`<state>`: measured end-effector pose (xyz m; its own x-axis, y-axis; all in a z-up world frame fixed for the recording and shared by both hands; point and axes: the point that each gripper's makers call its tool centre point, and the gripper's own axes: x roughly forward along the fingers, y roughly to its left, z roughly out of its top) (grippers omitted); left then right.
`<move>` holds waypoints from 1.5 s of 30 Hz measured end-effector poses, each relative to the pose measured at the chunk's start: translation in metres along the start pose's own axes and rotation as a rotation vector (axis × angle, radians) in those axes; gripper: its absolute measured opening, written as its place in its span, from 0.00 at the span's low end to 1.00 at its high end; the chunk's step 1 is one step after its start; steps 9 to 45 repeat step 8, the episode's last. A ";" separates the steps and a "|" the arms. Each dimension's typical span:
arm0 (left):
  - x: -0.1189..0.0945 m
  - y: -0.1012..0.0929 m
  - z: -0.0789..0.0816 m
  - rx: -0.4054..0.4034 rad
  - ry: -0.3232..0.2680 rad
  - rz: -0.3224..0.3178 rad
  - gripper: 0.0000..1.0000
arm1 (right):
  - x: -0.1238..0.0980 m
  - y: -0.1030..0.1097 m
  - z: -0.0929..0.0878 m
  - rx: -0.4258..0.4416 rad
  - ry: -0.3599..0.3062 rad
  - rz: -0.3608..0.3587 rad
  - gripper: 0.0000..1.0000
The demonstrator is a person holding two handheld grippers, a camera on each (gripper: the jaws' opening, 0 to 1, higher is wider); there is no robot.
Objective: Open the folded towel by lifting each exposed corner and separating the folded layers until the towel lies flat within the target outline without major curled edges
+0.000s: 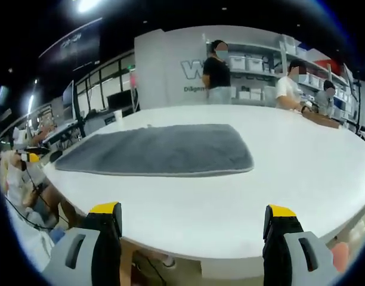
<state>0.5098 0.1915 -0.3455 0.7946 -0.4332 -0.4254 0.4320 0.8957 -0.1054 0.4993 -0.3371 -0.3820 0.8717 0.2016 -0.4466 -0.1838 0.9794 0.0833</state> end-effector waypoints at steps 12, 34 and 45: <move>0.002 -0.001 0.000 -0.002 0.003 -0.005 1.00 | 0.000 0.002 0.002 0.001 -0.003 0.001 0.99; 0.002 -0.001 0.000 -0.002 0.003 -0.005 1.00 | 0.000 0.002 0.002 0.001 -0.003 0.001 0.99; 0.002 -0.001 0.000 -0.002 0.003 -0.005 1.00 | 0.000 0.002 0.002 0.001 -0.003 0.001 0.99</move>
